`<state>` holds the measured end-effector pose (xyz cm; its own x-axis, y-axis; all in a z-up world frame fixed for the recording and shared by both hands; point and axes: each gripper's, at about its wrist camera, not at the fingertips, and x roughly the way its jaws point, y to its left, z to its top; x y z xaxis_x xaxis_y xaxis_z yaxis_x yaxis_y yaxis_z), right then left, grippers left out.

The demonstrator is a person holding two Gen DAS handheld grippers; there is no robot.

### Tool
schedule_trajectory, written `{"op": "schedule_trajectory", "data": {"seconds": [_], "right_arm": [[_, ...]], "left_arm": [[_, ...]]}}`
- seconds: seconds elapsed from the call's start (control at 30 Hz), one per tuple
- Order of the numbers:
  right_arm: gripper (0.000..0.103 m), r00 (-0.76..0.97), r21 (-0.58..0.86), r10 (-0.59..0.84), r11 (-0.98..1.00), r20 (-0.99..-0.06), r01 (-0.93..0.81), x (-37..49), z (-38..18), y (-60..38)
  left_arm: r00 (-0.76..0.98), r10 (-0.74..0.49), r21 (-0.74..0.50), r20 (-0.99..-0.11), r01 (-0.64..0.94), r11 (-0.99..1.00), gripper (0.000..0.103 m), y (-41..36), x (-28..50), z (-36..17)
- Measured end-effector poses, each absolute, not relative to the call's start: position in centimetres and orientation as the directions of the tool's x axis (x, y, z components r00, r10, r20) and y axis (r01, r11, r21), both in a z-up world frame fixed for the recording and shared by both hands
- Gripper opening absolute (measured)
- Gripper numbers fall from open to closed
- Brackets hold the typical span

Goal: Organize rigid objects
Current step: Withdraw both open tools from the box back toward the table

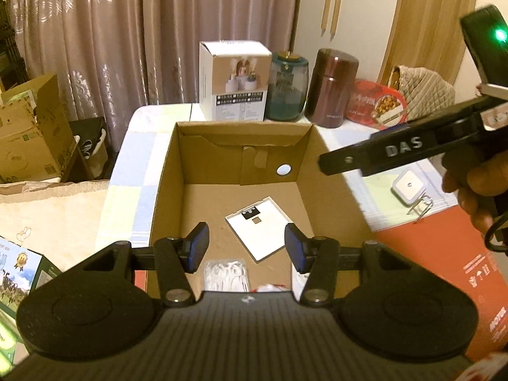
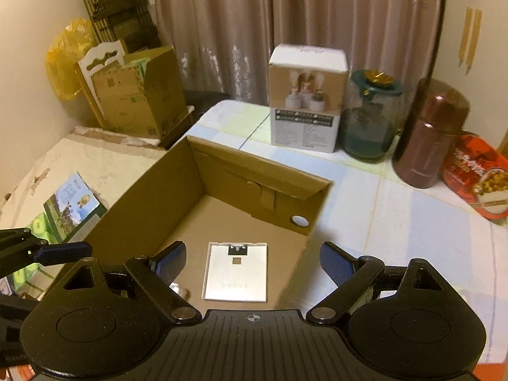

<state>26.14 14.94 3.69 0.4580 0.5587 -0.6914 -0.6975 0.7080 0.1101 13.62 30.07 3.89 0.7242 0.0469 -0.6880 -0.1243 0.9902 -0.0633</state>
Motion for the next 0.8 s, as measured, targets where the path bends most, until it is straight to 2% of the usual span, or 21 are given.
{"op": "schedule_trajectory", "data": {"seconds": [0.43, 0.8], "right_arm": [[0.088, 0.511, 0.124, 0.590, 0.722, -0.626, -0.681, 17.5, 6.4, 4.0], [0.088, 0.582, 0.172, 0.570, 0.784, -0.580, -0.596, 12.0, 5.7, -6.5]], "left_arm": [[0.774, 0.016, -0.095, -0.633, -0.099, 0.991, 0.047, 23.3, 6.8, 8.7], [0.782, -0.044, -0.143, -0.622, -0.057, 0.988, 0.051, 16.9, 3.4, 8.8]]}}
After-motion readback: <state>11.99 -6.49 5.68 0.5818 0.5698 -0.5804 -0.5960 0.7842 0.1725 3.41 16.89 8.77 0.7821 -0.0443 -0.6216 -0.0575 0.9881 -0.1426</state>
